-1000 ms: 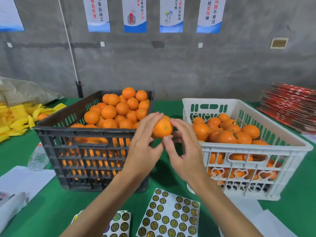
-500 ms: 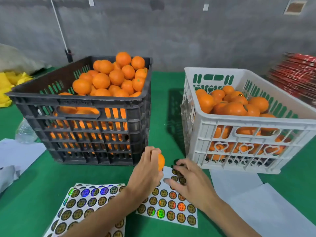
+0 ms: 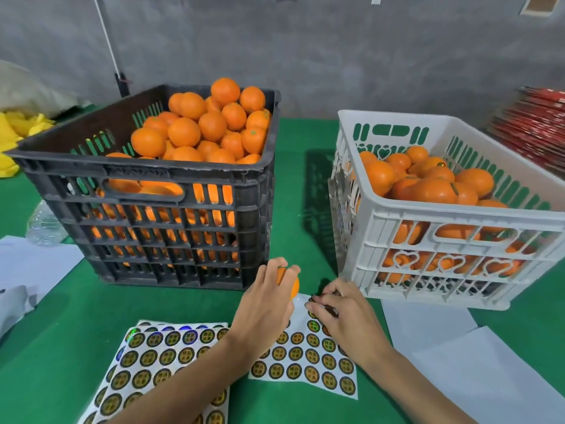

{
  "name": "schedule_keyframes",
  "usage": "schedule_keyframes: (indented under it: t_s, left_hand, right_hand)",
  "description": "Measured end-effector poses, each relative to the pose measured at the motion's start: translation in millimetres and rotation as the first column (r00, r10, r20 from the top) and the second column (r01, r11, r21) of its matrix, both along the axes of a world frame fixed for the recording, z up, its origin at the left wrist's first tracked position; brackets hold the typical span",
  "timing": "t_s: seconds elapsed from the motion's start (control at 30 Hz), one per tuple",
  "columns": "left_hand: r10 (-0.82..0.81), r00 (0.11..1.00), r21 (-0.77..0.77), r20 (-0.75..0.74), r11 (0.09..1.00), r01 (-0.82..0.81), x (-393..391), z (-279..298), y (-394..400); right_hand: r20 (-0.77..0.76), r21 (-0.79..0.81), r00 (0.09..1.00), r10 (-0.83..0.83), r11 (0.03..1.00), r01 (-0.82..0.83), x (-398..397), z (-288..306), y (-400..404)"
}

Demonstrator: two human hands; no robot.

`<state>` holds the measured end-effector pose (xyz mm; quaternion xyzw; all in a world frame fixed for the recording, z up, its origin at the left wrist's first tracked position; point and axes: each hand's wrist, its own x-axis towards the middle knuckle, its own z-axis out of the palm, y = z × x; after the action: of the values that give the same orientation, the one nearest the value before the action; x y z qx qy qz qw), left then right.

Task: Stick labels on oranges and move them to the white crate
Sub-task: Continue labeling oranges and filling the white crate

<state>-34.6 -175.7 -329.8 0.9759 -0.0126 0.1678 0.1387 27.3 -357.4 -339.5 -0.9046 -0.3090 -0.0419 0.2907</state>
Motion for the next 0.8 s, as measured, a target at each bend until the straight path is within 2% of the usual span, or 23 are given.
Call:
schedule_keyframes:
  t_s: [0.17,0.27,0.37,0.47,0.57,0.63,0.73,0.8]
  left_hand:
    - [-0.012,1.0,0.006,0.002,1.0,0.012,0.5,-1.1,1.0]
    - [-0.018,1.0,-0.05,-0.012,0.999,0.017,-1.3,0.7,2.7]
    - [-0.063,0.997,-0.184,0.036,0.98,0.068,-2.3,15.8,-1.8]
    - [-0.094,0.977,-0.292,0.194,0.945,0.148,4.1,51.9,-13.5]
    - [-0.042,0.945,-0.351,0.324,0.922,0.162,15.1,100.3,-18.7]
    - [-0.021,0.924,-0.346,0.383,0.924,0.164,24.4,131.5,-16.6]
    - [-0.039,0.922,-0.443,0.386,0.868,0.222,38.4,173.0,-12.2]
    - [-0.16,0.922,-0.325,0.353,0.903,0.281,51.6,195.0,-6.2]
  right_hand:
    - [-0.162,0.153,0.985,-0.06,0.985,0.085,0.4,4.9,3.8]
    - [-0.17,0.183,0.979,-0.11,0.973,0.141,-3.9,11.4,6.9]
    - [-0.04,0.307,0.986,-0.164,0.937,0.168,-7.9,35.9,15.9]
    - [0.144,0.438,0.977,-0.154,0.896,0.077,-8.8,76.6,30.3]
    - [0.201,0.526,0.974,-0.109,0.85,-0.013,-6.9,121.8,34.7]
    - [0.269,0.465,0.961,-0.055,0.882,-0.08,-4.9,149.4,36.1]
    - [0.353,0.361,0.932,-0.085,0.931,-0.052,2.9,182.9,40.4]
    - [0.337,0.368,0.935,-0.11,0.929,-0.023,14.8,202.8,41.5]
